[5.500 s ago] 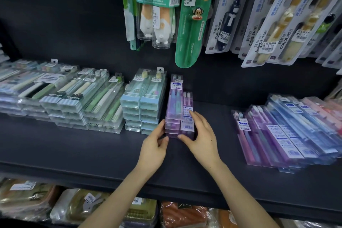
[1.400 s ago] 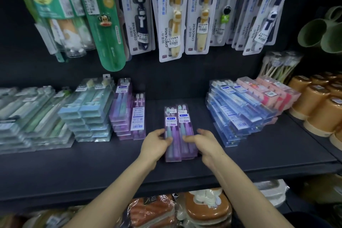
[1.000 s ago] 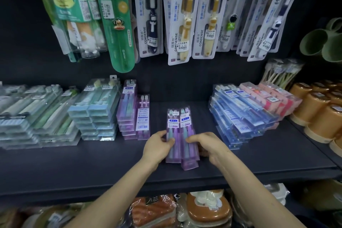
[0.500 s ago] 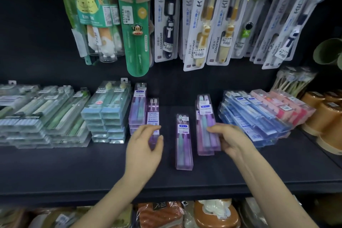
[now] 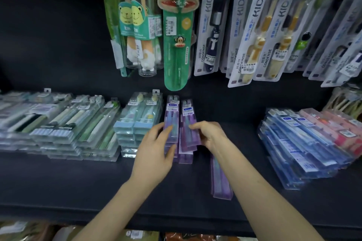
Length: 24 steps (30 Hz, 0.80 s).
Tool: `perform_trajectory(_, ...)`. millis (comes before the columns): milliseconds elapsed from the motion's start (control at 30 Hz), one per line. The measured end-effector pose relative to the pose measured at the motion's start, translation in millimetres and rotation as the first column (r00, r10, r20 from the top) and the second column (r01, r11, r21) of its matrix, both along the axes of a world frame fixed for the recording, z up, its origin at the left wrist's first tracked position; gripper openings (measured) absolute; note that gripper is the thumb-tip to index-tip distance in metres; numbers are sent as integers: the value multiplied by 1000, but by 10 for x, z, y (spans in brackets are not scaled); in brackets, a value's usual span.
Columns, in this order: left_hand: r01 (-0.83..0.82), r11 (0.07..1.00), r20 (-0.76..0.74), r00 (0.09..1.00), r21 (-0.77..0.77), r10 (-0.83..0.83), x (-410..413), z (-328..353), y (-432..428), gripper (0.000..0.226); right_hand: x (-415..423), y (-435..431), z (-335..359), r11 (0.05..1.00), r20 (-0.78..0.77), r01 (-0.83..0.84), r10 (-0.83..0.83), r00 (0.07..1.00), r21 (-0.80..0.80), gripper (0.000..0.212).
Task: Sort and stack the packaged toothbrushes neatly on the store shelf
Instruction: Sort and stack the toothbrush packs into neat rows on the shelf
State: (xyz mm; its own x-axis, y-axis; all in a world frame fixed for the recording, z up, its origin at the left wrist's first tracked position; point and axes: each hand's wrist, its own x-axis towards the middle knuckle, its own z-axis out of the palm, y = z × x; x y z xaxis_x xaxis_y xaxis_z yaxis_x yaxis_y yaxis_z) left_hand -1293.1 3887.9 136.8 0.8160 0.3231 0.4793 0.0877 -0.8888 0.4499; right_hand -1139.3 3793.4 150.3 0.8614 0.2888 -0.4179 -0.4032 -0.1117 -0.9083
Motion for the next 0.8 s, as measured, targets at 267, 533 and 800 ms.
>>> perform_trajectory(267, 17, 997, -29, 999, -75, -20, 19, -94, 42, 46, -101, -38, -118, 970, 307, -18, 95, 947, -243, 41)
perform_trajectory(533, 10, 994, -30, 999, -104, -13, 30, -107, 36, 45, -246, -91, -101, 913, 411, -47, 227, 883, -405, 36)
perform_trajectory(800, 14, 994, -23, 1000, -107, -17, 17, -111, 35, 45, -540, -764, -146, 622, 590, 281, 369, 718, -731, 54)
